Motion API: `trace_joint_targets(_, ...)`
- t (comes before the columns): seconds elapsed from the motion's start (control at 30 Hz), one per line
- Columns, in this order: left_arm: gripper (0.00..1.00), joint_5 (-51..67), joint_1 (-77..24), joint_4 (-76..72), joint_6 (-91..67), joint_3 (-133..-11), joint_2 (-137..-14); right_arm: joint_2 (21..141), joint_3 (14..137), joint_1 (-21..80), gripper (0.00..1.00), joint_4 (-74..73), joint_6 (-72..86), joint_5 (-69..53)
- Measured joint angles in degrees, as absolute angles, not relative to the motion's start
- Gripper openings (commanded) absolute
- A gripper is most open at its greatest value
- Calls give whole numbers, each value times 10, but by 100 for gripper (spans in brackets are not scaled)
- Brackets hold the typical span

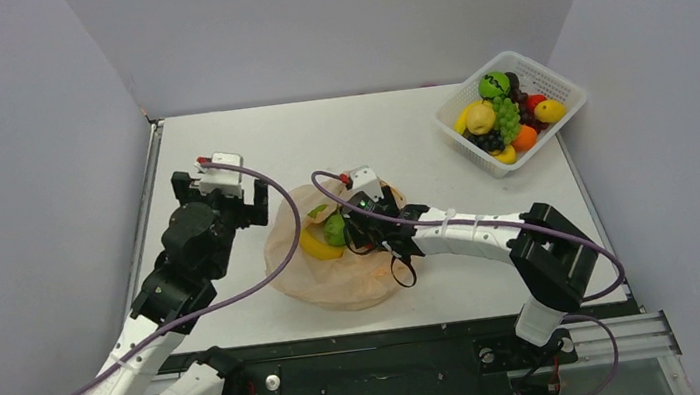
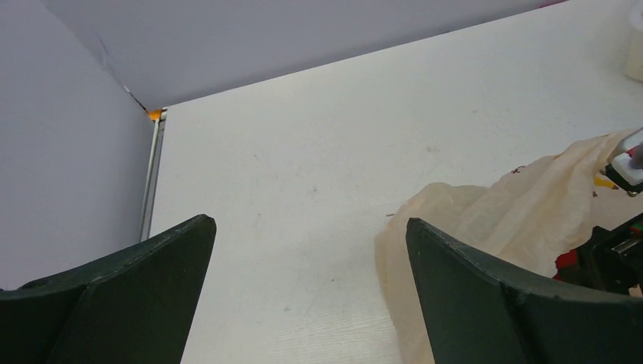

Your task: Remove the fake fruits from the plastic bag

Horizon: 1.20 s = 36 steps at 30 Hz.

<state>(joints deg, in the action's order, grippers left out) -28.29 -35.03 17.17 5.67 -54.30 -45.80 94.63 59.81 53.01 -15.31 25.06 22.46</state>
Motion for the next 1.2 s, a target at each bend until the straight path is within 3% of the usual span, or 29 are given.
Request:
trace_joint_targets(0.37, 97, -317, -348, 103, 77, -529, -384, 964, 606, 530, 64, -159, 270, 252)
trace_joint_targets(0.67, 97, -310, -336, 101, 76, -526, -422, 977, 611, 531, 57, -145, 272, 270)
trace_joint_targets(0.8, 97, -274, -336, 150, 60, -579, -467, 977, 611, 535, 56, -145, 270, 274)
trace_joint_targets(1.0, 97, -246, -336, 157, 54, -590, -481, 977, 609, 537, 73, -143, 271, 279)
trace_joint_targets(1.2, 97, -246, -335, 153, 55, -487, -437, 977, 612, 537, 76, -215, 325, 288)
